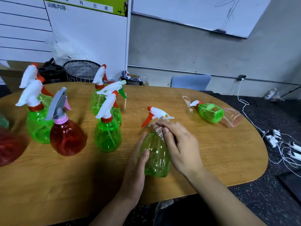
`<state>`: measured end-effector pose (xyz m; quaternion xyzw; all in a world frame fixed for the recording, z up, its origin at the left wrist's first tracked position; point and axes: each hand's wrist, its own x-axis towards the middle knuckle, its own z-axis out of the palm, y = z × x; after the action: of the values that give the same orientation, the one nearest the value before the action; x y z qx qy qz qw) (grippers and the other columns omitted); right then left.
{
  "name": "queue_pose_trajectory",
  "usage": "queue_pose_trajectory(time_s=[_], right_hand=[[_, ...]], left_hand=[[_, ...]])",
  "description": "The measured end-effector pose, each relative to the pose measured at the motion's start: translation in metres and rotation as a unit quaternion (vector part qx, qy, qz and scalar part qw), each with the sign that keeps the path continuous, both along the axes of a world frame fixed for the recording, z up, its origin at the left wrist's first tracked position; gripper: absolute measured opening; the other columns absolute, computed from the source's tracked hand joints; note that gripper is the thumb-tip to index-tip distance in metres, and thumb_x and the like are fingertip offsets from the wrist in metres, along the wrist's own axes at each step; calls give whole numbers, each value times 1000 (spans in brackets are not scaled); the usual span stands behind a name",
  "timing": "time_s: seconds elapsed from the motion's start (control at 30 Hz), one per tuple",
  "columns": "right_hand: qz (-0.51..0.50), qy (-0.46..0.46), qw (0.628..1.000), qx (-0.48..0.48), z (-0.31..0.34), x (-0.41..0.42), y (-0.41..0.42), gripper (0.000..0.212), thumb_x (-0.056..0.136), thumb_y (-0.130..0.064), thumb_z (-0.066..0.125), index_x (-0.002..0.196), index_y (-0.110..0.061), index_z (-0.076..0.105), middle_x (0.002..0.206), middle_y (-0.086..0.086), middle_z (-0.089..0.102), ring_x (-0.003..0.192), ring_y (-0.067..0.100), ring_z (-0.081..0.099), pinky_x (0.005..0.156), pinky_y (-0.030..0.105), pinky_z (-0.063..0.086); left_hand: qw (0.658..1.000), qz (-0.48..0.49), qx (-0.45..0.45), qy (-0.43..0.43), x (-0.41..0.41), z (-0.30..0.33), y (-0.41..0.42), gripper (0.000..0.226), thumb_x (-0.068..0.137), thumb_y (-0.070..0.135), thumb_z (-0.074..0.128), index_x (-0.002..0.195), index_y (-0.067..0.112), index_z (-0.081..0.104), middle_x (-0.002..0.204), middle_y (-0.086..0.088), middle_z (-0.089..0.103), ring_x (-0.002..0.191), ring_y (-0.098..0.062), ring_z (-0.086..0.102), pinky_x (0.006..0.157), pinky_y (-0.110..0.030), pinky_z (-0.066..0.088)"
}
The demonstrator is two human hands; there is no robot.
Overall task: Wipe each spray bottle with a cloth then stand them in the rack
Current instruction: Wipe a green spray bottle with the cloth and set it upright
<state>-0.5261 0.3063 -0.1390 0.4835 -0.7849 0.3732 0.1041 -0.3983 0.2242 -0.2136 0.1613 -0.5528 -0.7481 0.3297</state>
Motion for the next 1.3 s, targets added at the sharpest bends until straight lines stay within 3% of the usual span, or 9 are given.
queue_pose_trajectory(time_s=[0.17, 0.4, 0.53, 0.63, 0.7, 0.83, 1.07, 1.23, 1.3], right_hand=[[17, 84, 995, 40, -12, 5, 11, 39, 109, -53, 38, 134, -40, 64, 98, -15, 59, 79, 6, 62, 58, 24, 42], [222, 232, 946, 51, -28, 22, 42, 30, 106, -33, 60, 135, -29, 67, 105, -3, 69, 87, 19, 68, 61, 36, 59], [126, 113, 985, -18, -10, 13, 32, 30, 109, -37, 49, 133, -34, 66, 95, -7, 66, 75, 10, 62, 58, 31, 53], [19, 14, 1000, -11, 6, -2, 8, 36, 105, -46, 48, 136, -39, 66, 114, -13, 75, 100, 6, 70, 78, 31, 57], [-1, 21, 999, 33, 5, -4, -2, 39, 103, -51, 46, 132, -41, 69, 120, -16, 75, 108, 7, 71, 82, 31, 58], [44, 68, 996, 49, -1, 6, 4, 36, 105, -48, 46, 131, -40, 69, 93, -12, 69, 79, 9, 67, 60, 31, 51], [206, 205, 955, 52, -23, 26, 38, 31, 101, -31, 63, 130, -30, 73, 103, -7, 71, 84, 14, 68, 61, 32, 57], [110, 100, 989, -12, 1, 7, 26, 32, 105, -37, 52, 132, -34, 70, 92, -11, 65, 73, 6, 61, 59, 29, 51], [48, 23, 998, -18, 10, -6, 10, 34, 107, -43, 49, 134, -38, 69, 100, -11, 72, 88, 7, 68, 71, 38, 57]], left_hand=[[1000, 4, -12, -5, 1, 3, 1, 58, 100, 62, 54, 155, 43, 52, 162, 8, 51, 154, -17, 43, 126, -59, 32], [999, -6, 32, 14, 4, 7, 0, 71, 90, 82, 54, 151, 47, 54, 160, -5, 55, 147, -29, 52, 124, -59, 36], [999, -21, 37, -9, 3, 3, 0, 61, 97, 74, 37, 154, 52, 48, 163, 5, 51, 150, -22, 49, 122, -63, 39], [1000, -9, 14, -14, 2, 0, 1, 64, 96, 81, 39, 154, 54, 47, 165, 12, 47, 154, -17, 42, 124, -62, 36], [1000, -6, 8, -11, 1, 2, 2, 68, 93, 86, 42, 153, 53, 49, 164, 12, 48, 155, -16, 41, 125, -61, 34], [999, -14, 33, 1, 2, 2, 1, 73, 91, 87, 47, 153, 49, 51, 163, 8, 50, 153, -19, 45, 124, -61, 36], [996, -41, 71, 29, 3, 10, 1, 81, 86, 87, 53, 155, 45, 50, 157, -8, 57, 145, -29, 55, 122, -59, 38], [999, -34, 24, 4, 2, 4, 2, 79, 86, 93, 44, 154, 54, 47, 165, 8, 47, 154, -21, 44, 124, -63, 35], [1000, -15, 9, -7, 1, 0, 1, 76, 89, 93, 40, 153, 54, 48, 166, 13, 45, 156, -18, 39, 126, -63, 31]])
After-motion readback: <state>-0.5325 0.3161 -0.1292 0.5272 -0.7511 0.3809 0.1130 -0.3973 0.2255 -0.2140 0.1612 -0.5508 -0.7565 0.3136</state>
